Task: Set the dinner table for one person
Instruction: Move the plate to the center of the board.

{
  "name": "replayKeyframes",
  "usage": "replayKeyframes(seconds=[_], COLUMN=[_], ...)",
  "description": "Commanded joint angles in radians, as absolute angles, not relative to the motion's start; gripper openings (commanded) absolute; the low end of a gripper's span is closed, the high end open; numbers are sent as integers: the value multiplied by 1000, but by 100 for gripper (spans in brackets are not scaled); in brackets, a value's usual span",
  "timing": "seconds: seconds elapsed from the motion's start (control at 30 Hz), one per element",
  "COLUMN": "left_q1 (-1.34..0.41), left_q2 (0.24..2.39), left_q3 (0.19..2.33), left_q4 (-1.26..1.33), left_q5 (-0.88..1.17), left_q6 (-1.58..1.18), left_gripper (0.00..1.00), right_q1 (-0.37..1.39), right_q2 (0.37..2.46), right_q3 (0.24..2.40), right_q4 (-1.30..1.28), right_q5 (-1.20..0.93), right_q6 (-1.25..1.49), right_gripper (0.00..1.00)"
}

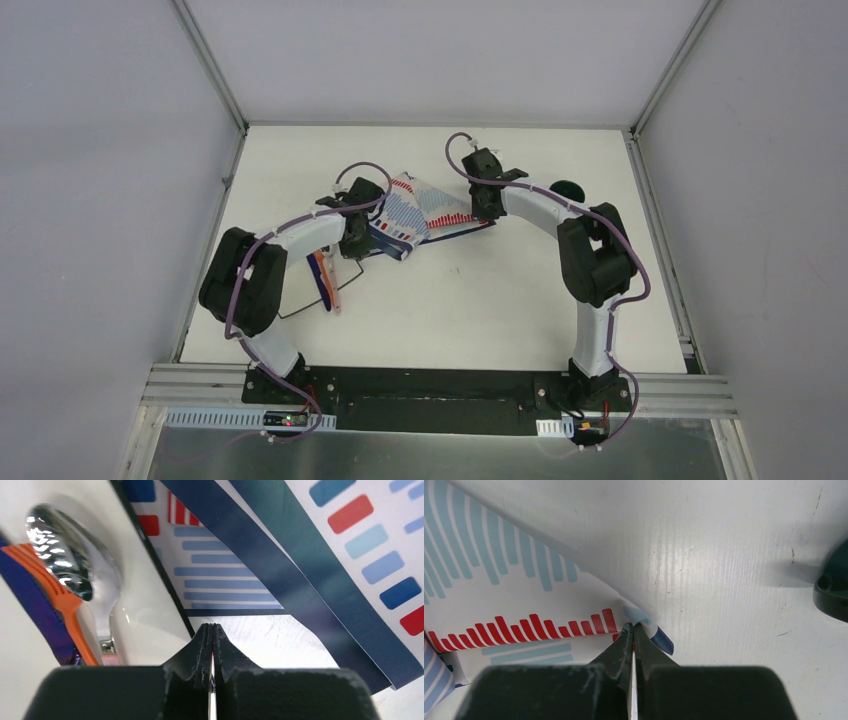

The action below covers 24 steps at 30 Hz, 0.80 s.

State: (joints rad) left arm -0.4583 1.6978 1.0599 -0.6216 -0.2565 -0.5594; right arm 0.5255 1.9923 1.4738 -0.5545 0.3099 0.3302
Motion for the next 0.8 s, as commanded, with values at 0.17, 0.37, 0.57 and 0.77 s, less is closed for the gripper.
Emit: replayKeyframes(seconds=[0.17, 0.37, 0.57, 0.77], left_q1=[-386, -361, -365, -387], left_q2=[1558, 1544, 1510, 1462], left_q3=[977, 958, 988, 1048], left_q4=[-649, -651, -653, -666], left_q5=[-285, -285, -248, -177], left_q6=[-553, -550, -540, -537], left_gripper=[0, 0, 0, 0], right_q1=[528, 529, 529, 532], right_q2=[1954, 1950, 1955, 1961], right_q3=[1470, 1467, 1465, 1466], right_q4=[-534, -534, -529, -528], right_q5=[325, 324, 320, 318], right_q6=[319, 319, 321, 322], right_gripper=[0, 0, 0, 0])
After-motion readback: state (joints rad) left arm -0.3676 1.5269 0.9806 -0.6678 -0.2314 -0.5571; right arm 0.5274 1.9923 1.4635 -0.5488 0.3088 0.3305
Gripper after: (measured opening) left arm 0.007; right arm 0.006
